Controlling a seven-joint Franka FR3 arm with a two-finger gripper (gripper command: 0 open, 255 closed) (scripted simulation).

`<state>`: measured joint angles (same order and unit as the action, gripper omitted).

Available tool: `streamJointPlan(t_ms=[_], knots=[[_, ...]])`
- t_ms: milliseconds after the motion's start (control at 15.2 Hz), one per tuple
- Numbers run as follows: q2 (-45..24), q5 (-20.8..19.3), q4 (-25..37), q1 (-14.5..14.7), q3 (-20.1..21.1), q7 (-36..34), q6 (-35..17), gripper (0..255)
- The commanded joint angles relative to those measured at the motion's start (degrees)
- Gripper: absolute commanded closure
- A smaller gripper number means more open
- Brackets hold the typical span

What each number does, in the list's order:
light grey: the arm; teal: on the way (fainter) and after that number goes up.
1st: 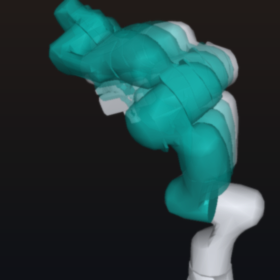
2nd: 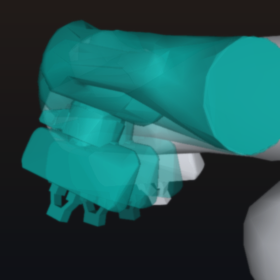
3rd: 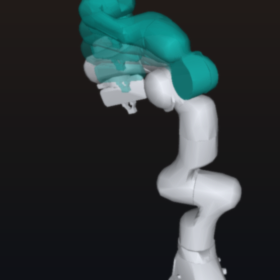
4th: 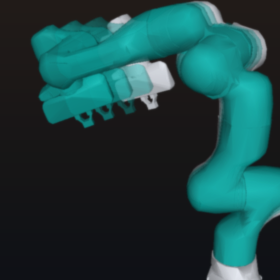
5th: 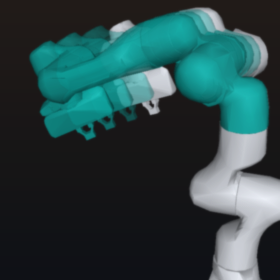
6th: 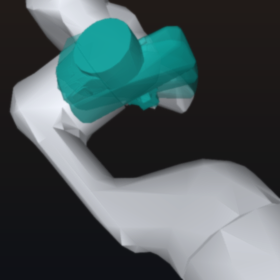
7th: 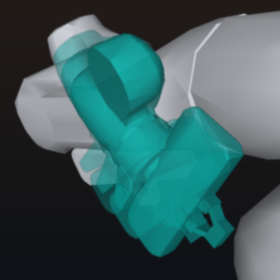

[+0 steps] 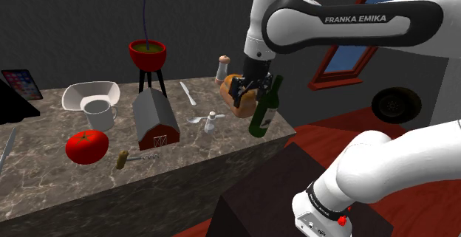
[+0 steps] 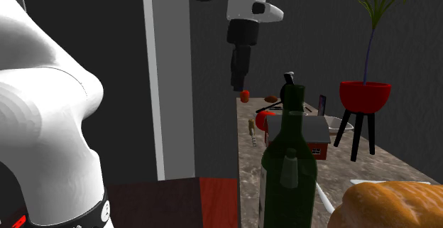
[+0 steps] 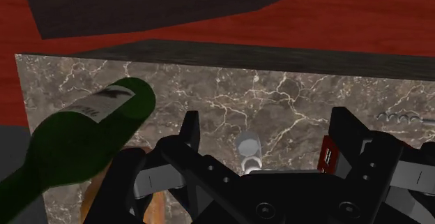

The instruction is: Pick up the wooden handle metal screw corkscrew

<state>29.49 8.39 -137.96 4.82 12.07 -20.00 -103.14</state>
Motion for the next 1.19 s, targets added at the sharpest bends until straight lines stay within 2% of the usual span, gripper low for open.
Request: streamJointPlan(t_ms=[0, 330, 594, 1122], knots=[[-2.6, 1.1, 0.3, 0.7, 1.9, -2.3, -2.8, 0], [-10.8, 2.2, 3.3, 1.8, 6.4, -8.2, -9.2, 0], [-18.3, 1.6, 7.1, 2.6, 9.7, -13.2, -13.9, 0], [-35.0, -4.4, 18.0, 5.3, 14.0, -24.6, -20.7, 0]])
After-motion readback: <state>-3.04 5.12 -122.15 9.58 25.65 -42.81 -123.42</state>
